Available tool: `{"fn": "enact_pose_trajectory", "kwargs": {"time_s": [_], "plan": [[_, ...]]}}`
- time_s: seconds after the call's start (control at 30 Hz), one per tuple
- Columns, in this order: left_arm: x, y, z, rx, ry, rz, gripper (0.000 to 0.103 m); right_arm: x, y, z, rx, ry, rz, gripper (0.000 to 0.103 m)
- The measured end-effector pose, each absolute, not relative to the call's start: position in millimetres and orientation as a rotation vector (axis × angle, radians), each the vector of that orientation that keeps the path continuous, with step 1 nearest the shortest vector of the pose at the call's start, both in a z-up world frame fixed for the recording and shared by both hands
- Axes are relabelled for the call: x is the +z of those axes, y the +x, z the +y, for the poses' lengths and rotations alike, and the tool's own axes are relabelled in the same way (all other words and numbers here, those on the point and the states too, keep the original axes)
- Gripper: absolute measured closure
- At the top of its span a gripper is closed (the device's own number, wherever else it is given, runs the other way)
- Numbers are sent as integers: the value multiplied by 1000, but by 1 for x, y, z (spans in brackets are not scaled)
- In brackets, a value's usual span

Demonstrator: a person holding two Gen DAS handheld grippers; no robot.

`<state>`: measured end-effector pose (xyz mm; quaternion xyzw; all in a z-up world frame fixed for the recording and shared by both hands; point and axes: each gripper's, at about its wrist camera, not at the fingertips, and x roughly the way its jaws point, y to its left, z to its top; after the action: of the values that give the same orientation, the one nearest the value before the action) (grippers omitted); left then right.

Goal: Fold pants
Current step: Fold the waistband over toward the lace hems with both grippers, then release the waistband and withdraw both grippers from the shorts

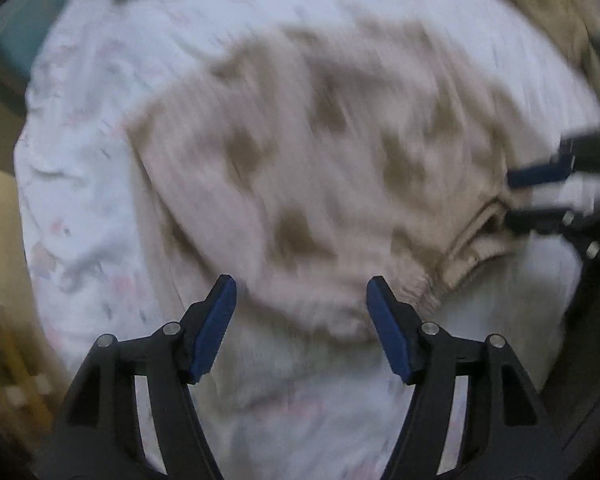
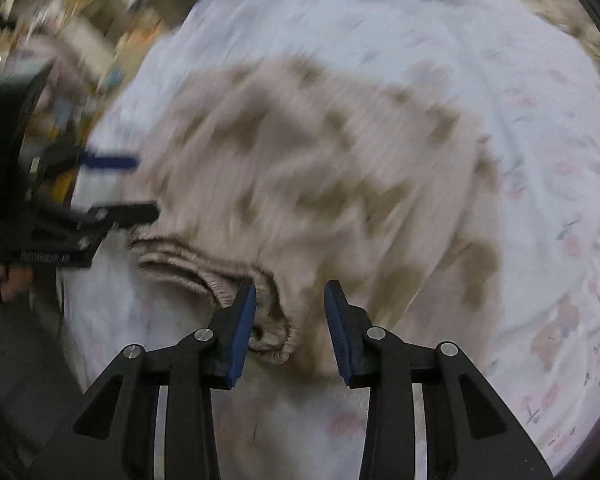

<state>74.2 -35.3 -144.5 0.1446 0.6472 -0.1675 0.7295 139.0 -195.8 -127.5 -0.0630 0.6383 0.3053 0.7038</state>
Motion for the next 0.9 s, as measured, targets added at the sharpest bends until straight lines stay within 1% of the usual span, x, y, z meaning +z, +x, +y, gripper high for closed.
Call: {"fn": "enact_pose_trajectory", "kwargs": {"time_s": [0.07, 0.1, 0.17, 0.37, 0.47, 0.53, 0.67, 0.73, 0.8, 0.9], "plan": [[-143, 63, -30, -360, 354, 1447, 38, -131, 126, -202, 679, -148, 1485, 66], [-140, 62, -27, -349, 342, 1446, 38, -128, 123, -205, 662, -149, 1480, 66], [-132, 66, -16, -324, 261, 1432, 38, -115, 126, -211, 647, -113, 1420, 63], [-110, 90, 1, -246, 73, 1311, 38, -95, 151, -222, 577, 57, 1287, 63], [-105, 95, -14, -257, 86, 1250, 38, -89, 156, -215, 591, 58, 1233, 63], [-112, 97, -25, -259, 119, 1250, 38, -89, 160, -206, 604, 39, 1218, 63], [-132, 97, -45, -284, 207, 1304, 38, -109, 159, -186, 601, -46, 1294, 63], [-148, 92, -51, -280, 300, 1353, 38, -130, 156, -176, 642, -67, 1404, 63], [-169, 83, -51, -282, 374, 1445, 37, -149, 150, -170, 660, -97, 1503, 63], [-164, 83, -44, -277, 312, 1456, 37, -143, 149, -168, 677, -101, 1496, 63]]}}
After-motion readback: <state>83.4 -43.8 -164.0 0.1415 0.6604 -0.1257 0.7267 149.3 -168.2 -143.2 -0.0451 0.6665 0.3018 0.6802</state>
